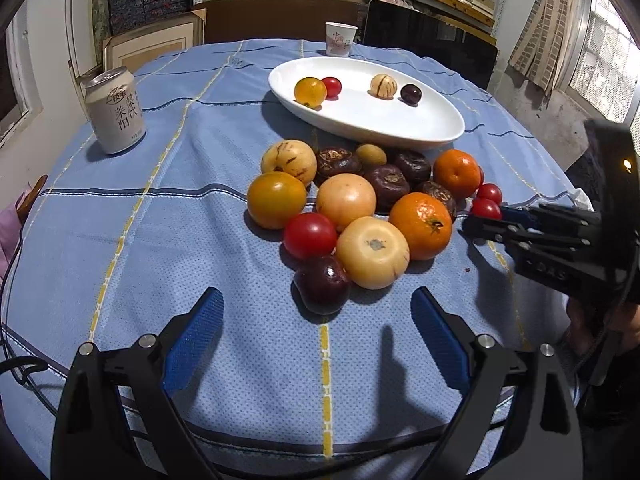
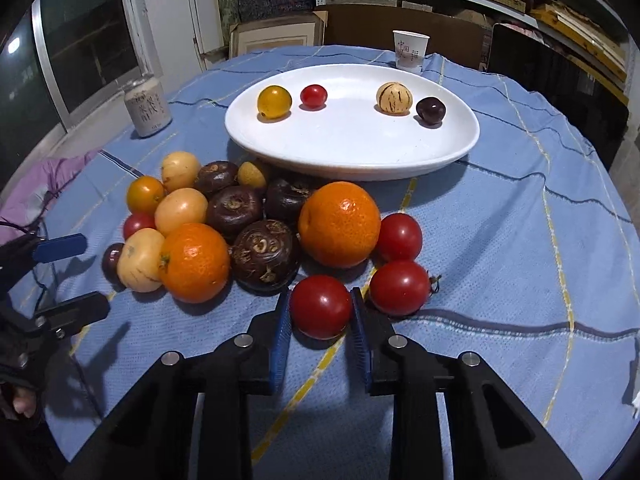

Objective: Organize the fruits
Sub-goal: 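Grasp a dark purple plum with the left tool while the right tool grasps a red tomato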

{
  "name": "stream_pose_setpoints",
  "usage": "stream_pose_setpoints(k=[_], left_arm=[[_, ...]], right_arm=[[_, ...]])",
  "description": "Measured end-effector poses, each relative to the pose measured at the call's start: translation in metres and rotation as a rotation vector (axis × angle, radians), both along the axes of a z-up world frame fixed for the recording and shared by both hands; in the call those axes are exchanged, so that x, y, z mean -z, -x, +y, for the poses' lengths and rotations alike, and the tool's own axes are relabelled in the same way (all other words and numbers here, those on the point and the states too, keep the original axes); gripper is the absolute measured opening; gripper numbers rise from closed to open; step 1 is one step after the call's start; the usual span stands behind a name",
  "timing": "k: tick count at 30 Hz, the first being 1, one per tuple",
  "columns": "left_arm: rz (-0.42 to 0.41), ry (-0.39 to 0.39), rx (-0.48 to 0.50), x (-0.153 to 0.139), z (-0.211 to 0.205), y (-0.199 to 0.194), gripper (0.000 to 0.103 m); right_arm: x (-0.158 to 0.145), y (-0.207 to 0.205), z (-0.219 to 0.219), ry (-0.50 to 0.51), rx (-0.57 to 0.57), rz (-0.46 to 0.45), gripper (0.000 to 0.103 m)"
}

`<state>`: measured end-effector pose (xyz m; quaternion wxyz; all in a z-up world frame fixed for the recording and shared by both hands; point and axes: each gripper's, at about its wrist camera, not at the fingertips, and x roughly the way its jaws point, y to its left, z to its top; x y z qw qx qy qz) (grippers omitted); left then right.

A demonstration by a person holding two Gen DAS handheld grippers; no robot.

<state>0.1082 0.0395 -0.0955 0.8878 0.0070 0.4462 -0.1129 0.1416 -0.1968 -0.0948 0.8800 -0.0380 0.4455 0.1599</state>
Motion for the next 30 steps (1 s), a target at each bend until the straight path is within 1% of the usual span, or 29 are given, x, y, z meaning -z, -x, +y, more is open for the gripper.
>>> stream_pose_setpoints(k=[2, 4, 5, 6, 7, 8, 10, 11, 15, 18, 20, 21, 22, 23, 24, 25, 27, 30], left_arm=[[-0.002, -0.016, -0.018, 0.001, 0.003, -0.002, 0.092], [0.004, -0.029, -0.032, 0.002, 0.006, -0.006, 0.091], [0.009, -0.032, -0.034, 0.003, 0.007, -0.008, 0.089], [0.017, -0.046, -0.034, 0.005, 0.007, -0.01, 0.082], [0.024, -0.056, -0.03, 0.007, 0.006, -0.011, 0.077], [0.031, -0.069, -0.026, 0.01, 0.006, -0.012, 0.077], [0.032, -0.089, -0.014, 0.012, 0.004, -0.013, 0.071], [0.03, -0.094, -0.006, 0.012, 0.002, -0.013, 0.07], [-0.007, -0.149, 0.006, 0.008, -0.006, -0.012, 0.066], [0.001, -0.136, 0.014, 0.009, -0.006, -0.016, 0.066], [0.013, -0.109, 0.02, 0.01, -0.003, -0.017, 0.063], [0.018, -0.095, 0.03, 0.011, -0.003, -0.017, 0.052], [0.023, -0.091, 0.041, 0.012, -0.004, -0.017, 0.048], [0.013, -0.101, 0.047, 0.011, -0.006, -0.015, 0.047], [0.002, -0.107, 0.053, 0.01, -0.008, -0.014, 0.039], [-0.008, -0.118, 0.06, 0.009, -0.011, -0.012, 0.036], [-0.023, -0.128, 0.059, 0.008, -0.013, -0.008, 0.033], [-0.018, -0.099, 0.057, 0.007, -0.01, -0.004, 0.033]], right_arm=[[0.002, 0.006, -0.001, -0.029, -0.013, 0.02, 0.029], [0.002, 0.012, -0.001, -0.043, -0.02, 0.021, 0.03], [0.002, 0.015, -0.001, -0.056, -0.028, 0.02, 0.03], [0.002, 0.017, -0.001, -0.065, -0.034, 0.021, 0.03], [0.002, 0.02, -0.001, -0.073, -0.04, 0.02, 0.03], [0.002, 0.02, -0.002, -0.079, -0.043, 0.02, 0.03], [0.003, 0.02, -0.003, -0.091, -0.043, 0.025, 0.031], [0.003, 0.019, -0.004, -0.098, -0.043, 0.027, 0.031], [0.003, 0.019, -0.005, -0.111, -0.042, 0.03, 0.031], [0.003, 0.019, -0.006, -0.118, -0.041, 0.031, 0.031], [0.003, 0.019, -0.007, -0.125, -0.04, 0.032, 0.031], [0.003, 0.019, -0.007, -0.128, -0.039, 0.032, 0.031], [0.003, 0.019, -0.008, -0.131, -0.039, 0.033, 0.031], [0.003, 0.019, -0.008, -0.134, -0.039, 0.034, 0.031], [0.003, 0.019, -0.008, -0.136, -0.039, 0.034, 0.031], [0.003, 0.019, -0.009, -0.137, -0.038, 0.035, 0.031], [0.003, 0.019, -0.009, -0.144, -0.037, 0.036, 0.031], [0.004, 0.018, -0.011, -0.155, -0.034, 0.039, 0.03]])
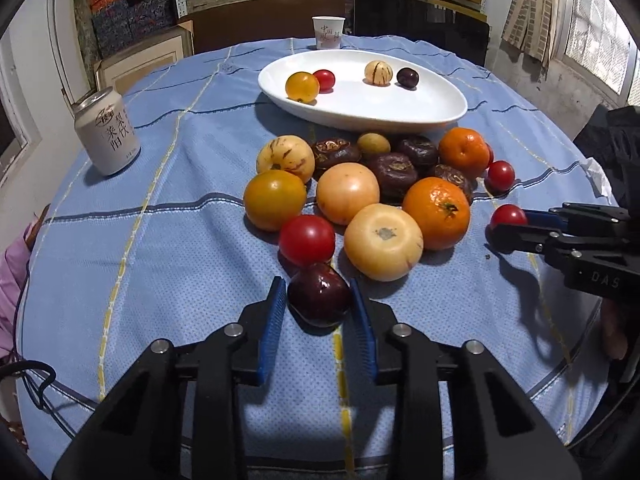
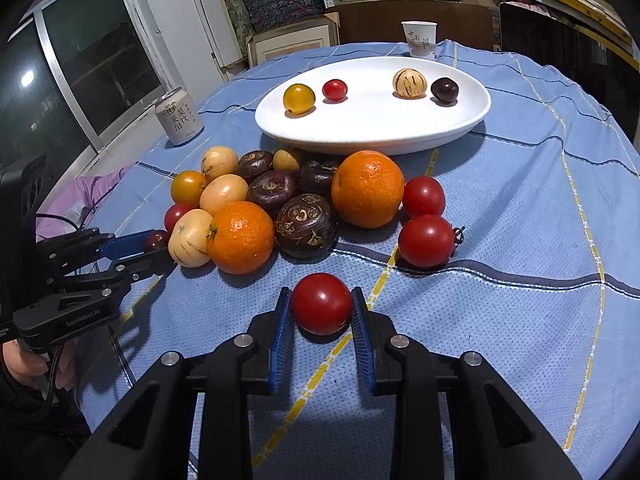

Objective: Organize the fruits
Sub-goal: 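Grasp a dark purple plum with the left tool while the right tool grasps a red tomato, then place the plum and red tomato on the white plate and open both tools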

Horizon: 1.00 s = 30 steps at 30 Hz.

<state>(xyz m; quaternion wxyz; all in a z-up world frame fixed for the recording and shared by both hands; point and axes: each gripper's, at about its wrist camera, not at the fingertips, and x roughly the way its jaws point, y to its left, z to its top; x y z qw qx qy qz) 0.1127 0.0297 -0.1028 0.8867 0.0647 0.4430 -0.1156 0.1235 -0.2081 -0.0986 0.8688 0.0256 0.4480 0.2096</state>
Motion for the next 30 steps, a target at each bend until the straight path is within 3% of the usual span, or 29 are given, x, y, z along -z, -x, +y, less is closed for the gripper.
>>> stream_pose_setpoints(k=[5, 8, 20, 30], left_arm=[[-0.018, 0.023, 0.021, -0.007, 0.0, 0.012, 0.033], [-0.015, -0.017, 0.021, -0.003, -0.005, 0.007, 0.033], [-0.022, 0.017, 0.037, -0.004, -0.004, 0.008, 0.029], [-0.088, 0.101, 0.043, -0.043, 0.003, 0.023, 0.029]], right_arm=[[0.0, 0.0, 0.0, -0.003, 0.0, 0.0, 0.03], [0.0, 0.0, 0.0, -0.004, -0.001, 0.002, 0.031], [0.0, 0.0, -0.003, -0.025, 0.004, 0.007, 0.03], [-0.005, 0.004, -0.008, -0.064, 0.008, -0.026, 0.03]])
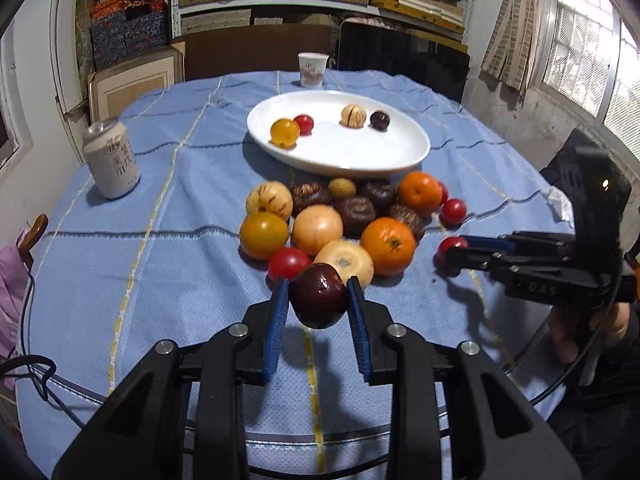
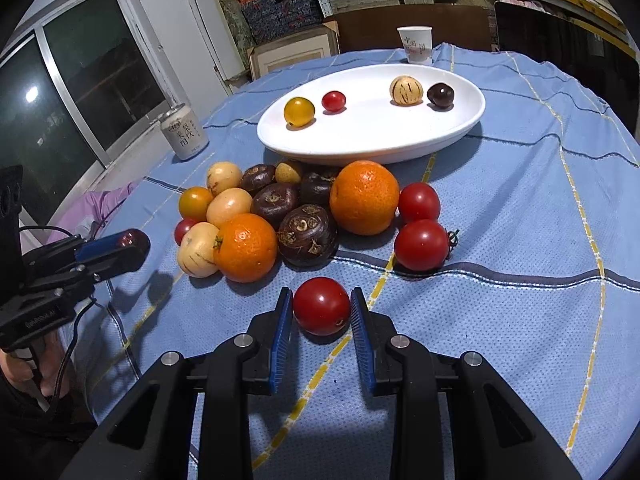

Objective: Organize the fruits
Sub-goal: 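Place the plum and red tomato on the white plate and open both tools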

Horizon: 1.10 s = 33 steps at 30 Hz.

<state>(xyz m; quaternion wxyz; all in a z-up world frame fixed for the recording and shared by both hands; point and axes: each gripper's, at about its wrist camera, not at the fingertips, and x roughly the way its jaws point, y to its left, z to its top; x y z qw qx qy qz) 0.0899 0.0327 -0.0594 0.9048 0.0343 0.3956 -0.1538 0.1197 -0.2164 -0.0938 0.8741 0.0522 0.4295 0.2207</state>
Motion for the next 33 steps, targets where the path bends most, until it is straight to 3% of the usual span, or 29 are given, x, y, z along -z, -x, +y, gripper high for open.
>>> stream_pose_setpoints(k=[7, 11, 14, 21, 24, 26, 27, 28, 33], left_arm=[[-0.018, 0.042, 0.039, -0.024, -0.012, -0.032, 0.029], [0.002, 0.086, 0.063, -0.036, -0.029, -0.08, 0.029], [0.012, 0.077, 0.066, -0.037, -0.05, -0.127, 0.029], [0.11, 0.057, 0.02, -0.006, -0.071, -0.212, 0.029], [0.151, 0.05, 0.015, 0.005, -0.073, -0.228, 0.03], [0.153, 0.051, 0.007, 0.006, -0.07, -0.229, 0.036], [0.146, 0.064, 0.0, 0.004, -0.066, -0.226, 0.051], [0.133, 0.073, -0.011, 0.0, -0.061, -0.222, 0.06], [0.076, 0.118, 0.012, -0.024, -0.045, -0.175, 0.068]], right_arm=[[-0.029, -0.005, -0.001, 0.013, -0.007, -0.064, 0.029], [-0.062, -0.037, -0.004, 0.069, 0.014, -0.134, 0.029], [-0.074, -0.076, -0.011, 0.091, 0.045, -0.165, 0.029], [-0.047, -0.171, -0.023, 0.075, 0.095, -0.074, 0.03], [-0.042, -0.185, -0.02, 0.085, 0.088, -0.088, 0.039], [-0.049, -0.184, -0.019, 0.092, 0.089, -0.117, 0.043], [-0.053, -0.181, -0.02, 0.092, 0.088, -0.125, 0.043], [-0.057, -0.176, -0.021, 0.092, 0.087, -0.138, 0.043], [-0.07, -0.137, -0.029, 0.08, 0.094, -0.146, 0.043]])
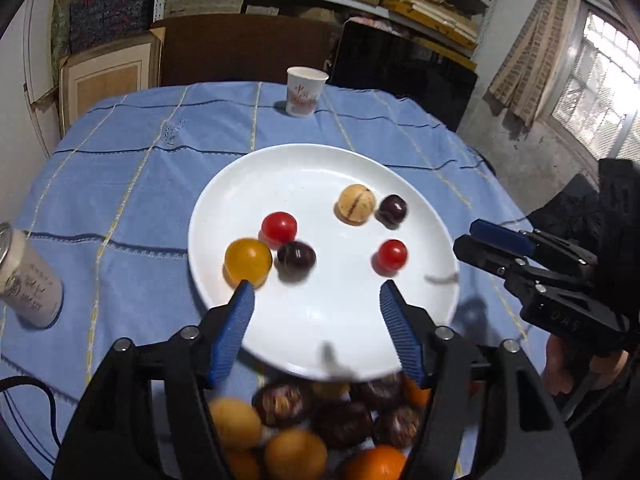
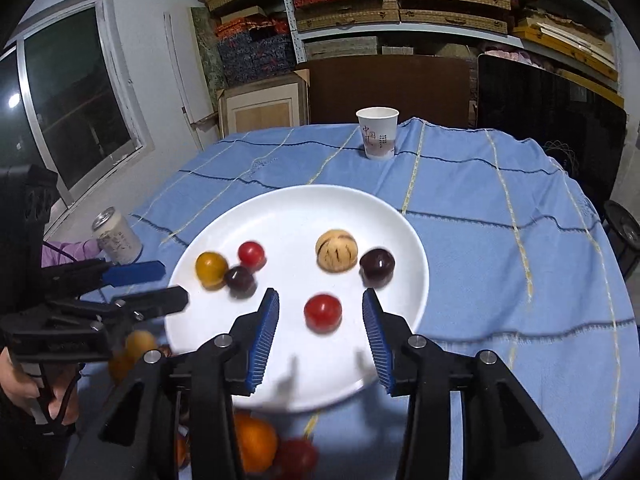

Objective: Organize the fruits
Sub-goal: 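Place the plum and red tomato on the white plate and open both tools, then move the left tool to a pale yellow fruit while the right tool reaches a red tomato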

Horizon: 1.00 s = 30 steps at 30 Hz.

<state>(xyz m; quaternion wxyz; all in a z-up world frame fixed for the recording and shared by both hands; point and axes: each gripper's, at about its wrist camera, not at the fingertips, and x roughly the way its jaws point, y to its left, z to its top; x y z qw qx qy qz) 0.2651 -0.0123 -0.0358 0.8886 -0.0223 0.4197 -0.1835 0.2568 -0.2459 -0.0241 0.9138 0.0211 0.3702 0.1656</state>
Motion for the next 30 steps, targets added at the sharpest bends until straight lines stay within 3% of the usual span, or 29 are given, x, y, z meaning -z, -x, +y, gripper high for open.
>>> stream_pose_setpoints(k=[3, 10, 19, 22, 30], left_arm=[[-0.043, -0.015, 0.023, -0.006, 0.009, 0.043, 0.078], [-0.085, -0.124, 0.077, 0.024, 0.017, 0.128, 0.083], [-0.014, -0.08, 0.0, 0.046, 0.05, 0.146, 0.083], [-0.002, -0.074, -0.005, 0.047, 0.048, 0.146, 0.083], [-0.011, -0.094, 0.018, 0.05, 0.027, 0.149, 0.082]], right_arm=[[0.002, 0.039, -0.003, 0.024, 0.001, 0.005, 0.044], [0.044, 0.106, 0.001, 0.149, 0.021, 0.03, 0.044], [0.067, 0.1, 0.023, 0.193, 0.014, 0.08, 0.043], [0.069, 0.095, 0.023, 0.183, 0.03, 0.082, 0.035], [0.067, 0.099, 0.001, 0.008, 0.017, 0.077, 0.034]])
